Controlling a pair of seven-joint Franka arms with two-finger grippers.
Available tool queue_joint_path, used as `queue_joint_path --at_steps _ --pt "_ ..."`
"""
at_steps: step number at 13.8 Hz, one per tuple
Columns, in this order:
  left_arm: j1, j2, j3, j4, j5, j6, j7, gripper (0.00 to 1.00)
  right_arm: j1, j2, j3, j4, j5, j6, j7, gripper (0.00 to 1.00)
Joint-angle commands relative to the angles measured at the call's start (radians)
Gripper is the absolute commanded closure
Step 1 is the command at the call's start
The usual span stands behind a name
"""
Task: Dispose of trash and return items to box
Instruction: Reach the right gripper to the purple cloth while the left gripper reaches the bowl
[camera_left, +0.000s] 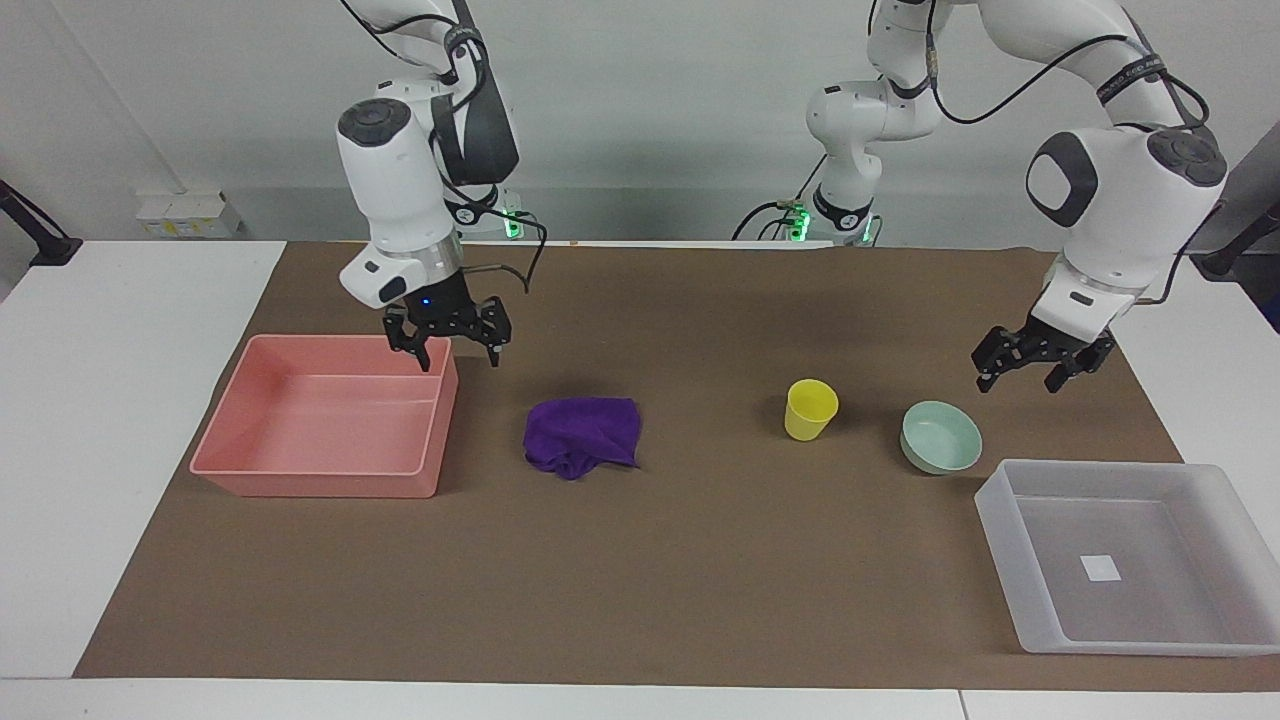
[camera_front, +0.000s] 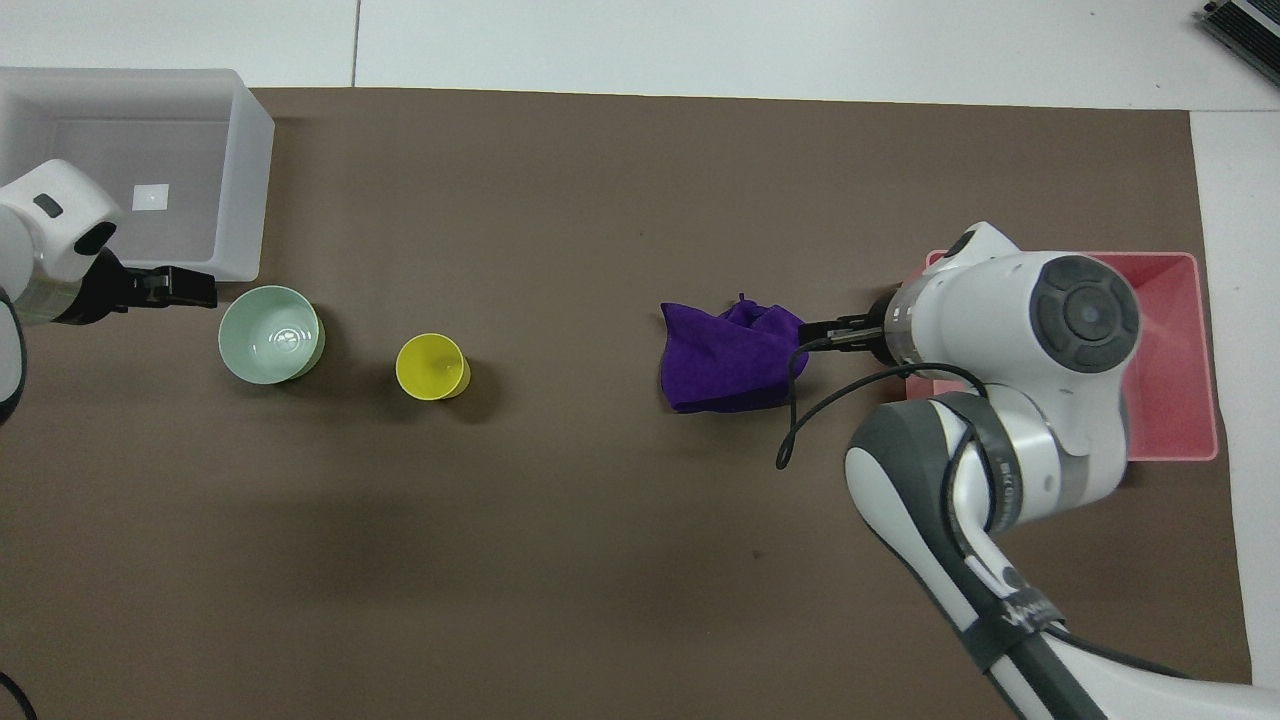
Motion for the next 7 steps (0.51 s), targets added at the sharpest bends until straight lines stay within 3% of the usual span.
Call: queue_joint_path --at_steps 1,5,7 --pt "0.008 -0.058 -0.008 -0.107 0.000 0.066 -0.049 0.00 0.035 0.044 0.008 -0.014 0.047 0.090 -0.006 0.00" --pt "0.046 -0.012 -0.008 -0.155 -0.012 0.192 -0.075 0.00 0.046 0.070 0.009 -0.066 0.088 0.187 -0.131 0.00" --pt "0.046 0.045 -0.008 -0.163 -0.035 0.252 -0.075 0.00 0.052 0.091 0.009 -0.069 0.195 0.216 -0.154 0.00"
